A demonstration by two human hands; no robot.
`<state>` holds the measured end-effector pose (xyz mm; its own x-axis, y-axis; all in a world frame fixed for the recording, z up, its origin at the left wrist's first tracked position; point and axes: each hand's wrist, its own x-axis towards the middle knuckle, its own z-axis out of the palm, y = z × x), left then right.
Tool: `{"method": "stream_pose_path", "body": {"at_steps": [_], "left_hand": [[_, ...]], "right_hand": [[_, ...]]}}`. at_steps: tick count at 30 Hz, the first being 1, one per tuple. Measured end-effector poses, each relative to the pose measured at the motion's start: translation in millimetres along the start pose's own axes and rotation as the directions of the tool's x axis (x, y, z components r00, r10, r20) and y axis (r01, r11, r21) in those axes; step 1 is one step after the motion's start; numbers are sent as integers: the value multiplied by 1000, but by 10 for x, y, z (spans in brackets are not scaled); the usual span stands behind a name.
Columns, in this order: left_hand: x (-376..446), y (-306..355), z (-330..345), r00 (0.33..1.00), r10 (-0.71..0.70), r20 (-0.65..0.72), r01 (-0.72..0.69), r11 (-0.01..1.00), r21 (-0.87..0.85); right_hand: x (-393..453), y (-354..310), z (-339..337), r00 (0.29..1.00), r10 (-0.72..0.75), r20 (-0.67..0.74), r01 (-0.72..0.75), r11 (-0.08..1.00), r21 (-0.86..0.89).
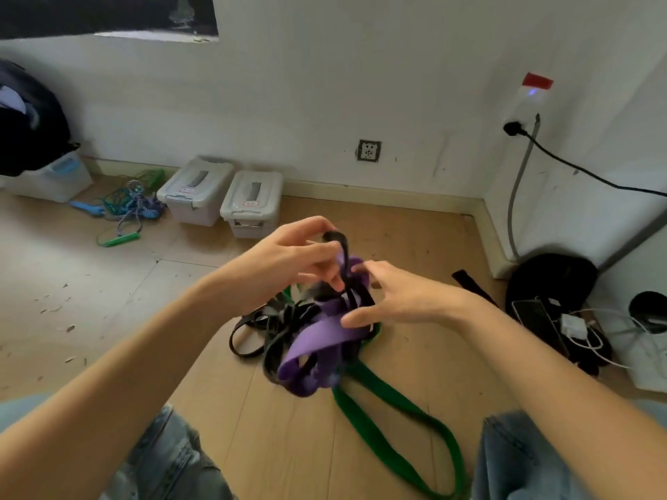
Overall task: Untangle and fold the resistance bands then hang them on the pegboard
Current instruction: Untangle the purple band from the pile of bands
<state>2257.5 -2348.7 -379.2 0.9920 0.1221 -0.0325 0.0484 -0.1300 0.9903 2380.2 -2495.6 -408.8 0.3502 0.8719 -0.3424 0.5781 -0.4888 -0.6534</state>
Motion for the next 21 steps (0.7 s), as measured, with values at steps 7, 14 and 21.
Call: {"method": "stream_pose_path", "body": {"at_steps": [7, 14, 21], "left_hand": [[-44, 82, -152, 979, 84, -187, -116, 978, -171], [-28, -197, 11, 960, -258, -110, 269, 958, 95], [20, -111, -341, 880, -62, -471, 155, 975, 162]], "right_hand": [[105, -178, 176, 920, -9, -391, 111, 964, 240], [56, -138, -139, 838, 345, -422, 145, 605, 783], [19, 56, -310, 865, 289, -409, -305, 952, 28]]}}
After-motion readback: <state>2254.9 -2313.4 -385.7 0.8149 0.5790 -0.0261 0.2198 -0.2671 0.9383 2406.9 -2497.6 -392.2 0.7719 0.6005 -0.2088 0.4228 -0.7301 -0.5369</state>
